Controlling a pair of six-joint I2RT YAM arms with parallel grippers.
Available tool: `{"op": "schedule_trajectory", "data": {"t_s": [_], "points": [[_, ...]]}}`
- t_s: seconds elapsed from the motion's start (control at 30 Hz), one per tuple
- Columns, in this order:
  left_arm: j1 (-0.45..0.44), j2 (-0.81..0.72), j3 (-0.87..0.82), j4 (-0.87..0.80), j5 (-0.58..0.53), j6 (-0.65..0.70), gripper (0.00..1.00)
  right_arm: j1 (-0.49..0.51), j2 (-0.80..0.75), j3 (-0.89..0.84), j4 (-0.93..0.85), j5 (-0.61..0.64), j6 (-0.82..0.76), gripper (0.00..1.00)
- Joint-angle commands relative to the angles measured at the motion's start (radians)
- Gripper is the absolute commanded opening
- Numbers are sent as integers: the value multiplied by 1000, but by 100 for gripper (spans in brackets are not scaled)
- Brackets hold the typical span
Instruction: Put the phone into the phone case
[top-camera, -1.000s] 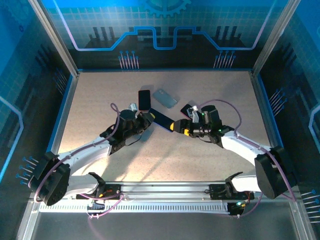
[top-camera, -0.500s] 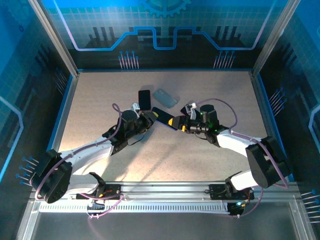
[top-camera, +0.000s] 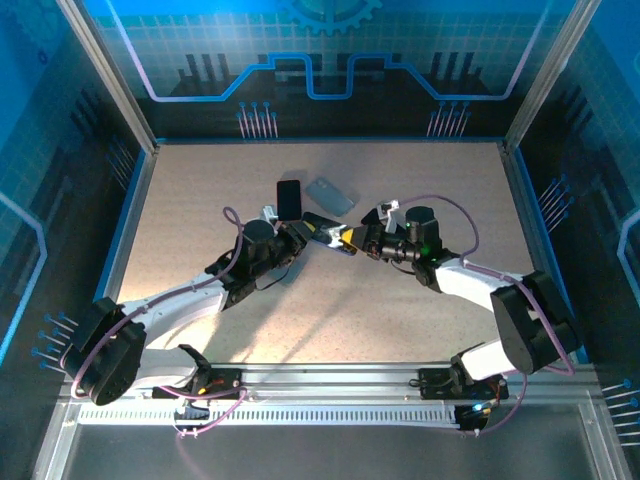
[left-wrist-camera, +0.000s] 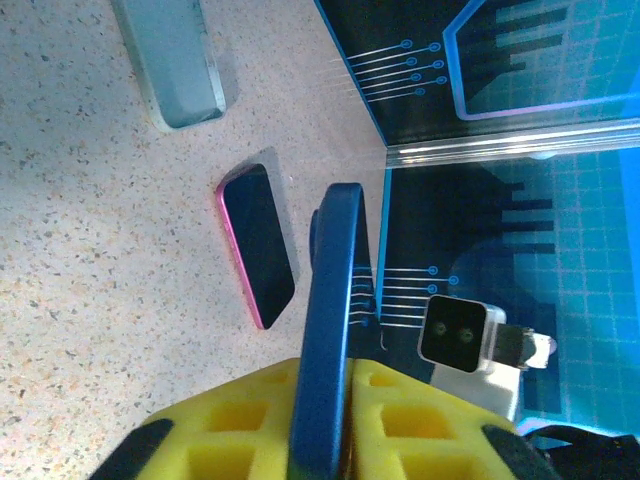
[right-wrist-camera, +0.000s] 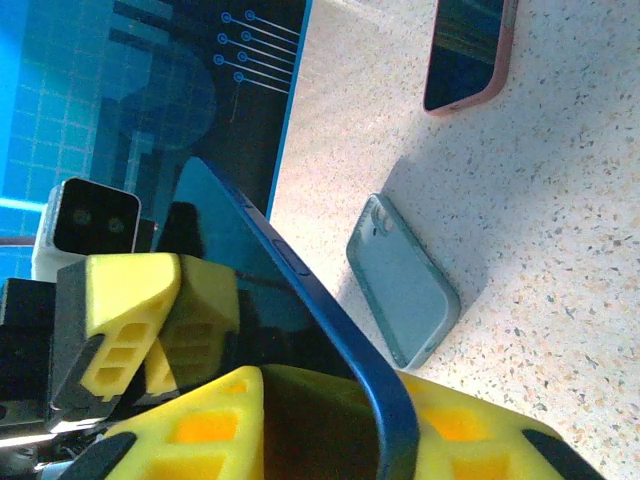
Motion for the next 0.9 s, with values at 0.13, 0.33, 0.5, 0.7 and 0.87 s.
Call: {"op": "schedule_trajectory", "data": {"t_s": [0.13, 0.33, 0.5, 0.7, 0.87], "points": [[-22, -3, 42, -82, 22, 74, 38, 17, -87, -1, -53, 44, -93, 1], [-19, -9, 40, -120, -2, 99, 47, 17, -123, 1, -104, 41, -106, 0], [-17, -20, 39, -159, -16, 120, 50, 15, -151, 2, -131, 45, -114, 0], [3, -51, 29, -235, -26, 151, 52, 13, -161, 8, -157, 39, -112, 0], [68, -94, 2, -410, -52, 210, 55, -9, -183, 18, -227, 40, -143, 0]]}}
